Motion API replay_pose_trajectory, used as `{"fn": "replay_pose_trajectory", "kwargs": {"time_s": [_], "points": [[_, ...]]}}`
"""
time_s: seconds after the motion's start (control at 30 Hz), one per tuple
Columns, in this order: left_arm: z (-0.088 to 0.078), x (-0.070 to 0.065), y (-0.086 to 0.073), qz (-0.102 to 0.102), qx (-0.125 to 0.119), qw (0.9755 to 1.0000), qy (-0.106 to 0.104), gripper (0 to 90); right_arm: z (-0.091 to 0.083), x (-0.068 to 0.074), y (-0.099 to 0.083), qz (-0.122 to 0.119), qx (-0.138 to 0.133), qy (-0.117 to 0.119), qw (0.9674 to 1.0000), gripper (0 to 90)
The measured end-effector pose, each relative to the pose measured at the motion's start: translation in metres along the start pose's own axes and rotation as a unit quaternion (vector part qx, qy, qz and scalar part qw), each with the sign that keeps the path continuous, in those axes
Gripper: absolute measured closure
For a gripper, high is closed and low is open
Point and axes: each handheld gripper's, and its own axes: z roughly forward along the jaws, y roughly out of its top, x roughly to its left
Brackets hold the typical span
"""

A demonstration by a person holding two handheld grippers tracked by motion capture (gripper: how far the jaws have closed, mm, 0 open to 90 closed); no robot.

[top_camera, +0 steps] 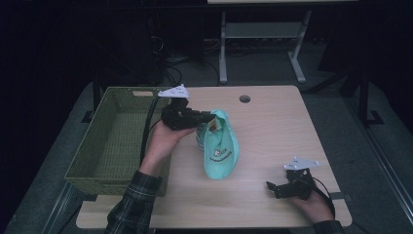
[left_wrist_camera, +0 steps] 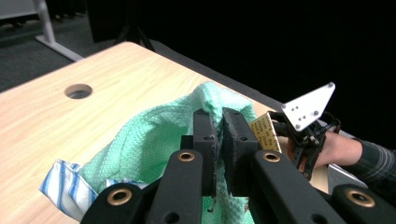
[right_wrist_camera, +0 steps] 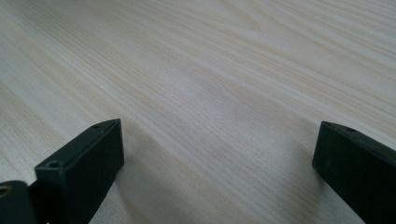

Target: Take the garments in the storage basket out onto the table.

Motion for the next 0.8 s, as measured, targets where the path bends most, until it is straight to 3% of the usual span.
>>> {"fn": "replay_pose_trajectory", "kwargs": {"time_s": [0.37, 0.53, 0.8], "points": [[0.046, -0.008, -0.012, 0.022, 0.036, 0.9988, -0.027, 84.2, 0.0, 0.0, 0.0, 0.0, 0.0, 0.0, 1.0, 1.3], [0.06, -0.011, -0.013, 0.026, 0.042, 0.9981, -0.038, 84.2, 0.0, 0.0, 0.0, 0.0, 0.0, 0.0, 1.0, 1.3], [0.086, -0.015, -0.02, 0.042, 0.06, 0.9965, -0.042, 84.0, 0.0, 0.0, 0.0, -0.002, -0.001, -0.001, 1.0, 1.3]]}}
